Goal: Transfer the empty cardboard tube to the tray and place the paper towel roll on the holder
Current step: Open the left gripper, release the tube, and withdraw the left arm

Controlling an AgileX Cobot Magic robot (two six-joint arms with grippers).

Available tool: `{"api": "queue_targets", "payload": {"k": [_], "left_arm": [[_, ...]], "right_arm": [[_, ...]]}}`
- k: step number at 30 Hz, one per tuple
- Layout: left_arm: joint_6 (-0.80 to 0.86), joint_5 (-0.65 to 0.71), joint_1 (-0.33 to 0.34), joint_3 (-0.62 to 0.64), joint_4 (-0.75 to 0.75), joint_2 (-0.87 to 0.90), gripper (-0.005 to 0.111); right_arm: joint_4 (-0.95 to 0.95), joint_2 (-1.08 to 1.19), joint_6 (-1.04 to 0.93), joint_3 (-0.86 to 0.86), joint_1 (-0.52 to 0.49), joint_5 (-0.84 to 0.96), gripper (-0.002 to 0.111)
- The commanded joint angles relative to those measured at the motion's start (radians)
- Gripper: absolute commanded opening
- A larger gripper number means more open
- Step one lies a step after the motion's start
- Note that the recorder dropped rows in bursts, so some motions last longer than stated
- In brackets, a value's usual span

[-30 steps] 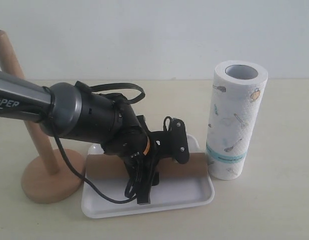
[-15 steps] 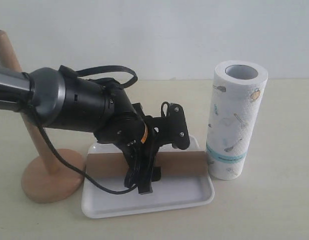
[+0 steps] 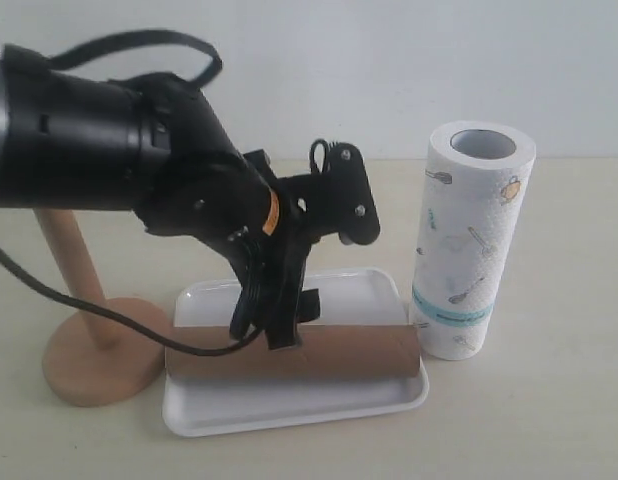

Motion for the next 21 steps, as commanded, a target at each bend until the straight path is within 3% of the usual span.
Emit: {"api": "queue_targets", "payload": {"k": [1,9,18,21], "left_arm": [[-0.014,0.02,-0.031,-0.002,-0.056,-0.131,0.076],[-0.014,0.01,-0.033,-0.002,-0.135,-0.364,0.069],[-0.014,-0.108,-0.033,-0.002,-0.271,-0.596,0.004],[-0.038,-0.064,-0.033,-0.002,-0.309,-0.674,0.005]], "right_arm": [[-0.004,-0.005,0.0,-0.001,-0.002,-0.004,0.001],[-0.004,-0.005,0.0,-0.001,-0.002,-0.004,0.001],[-0.004,-0.005,0.0,-0.001,-0.002,-0.004,0.001],[-0.006,-0.005,0.0,-0.001,-0.002,-0.004,0.001]]}}
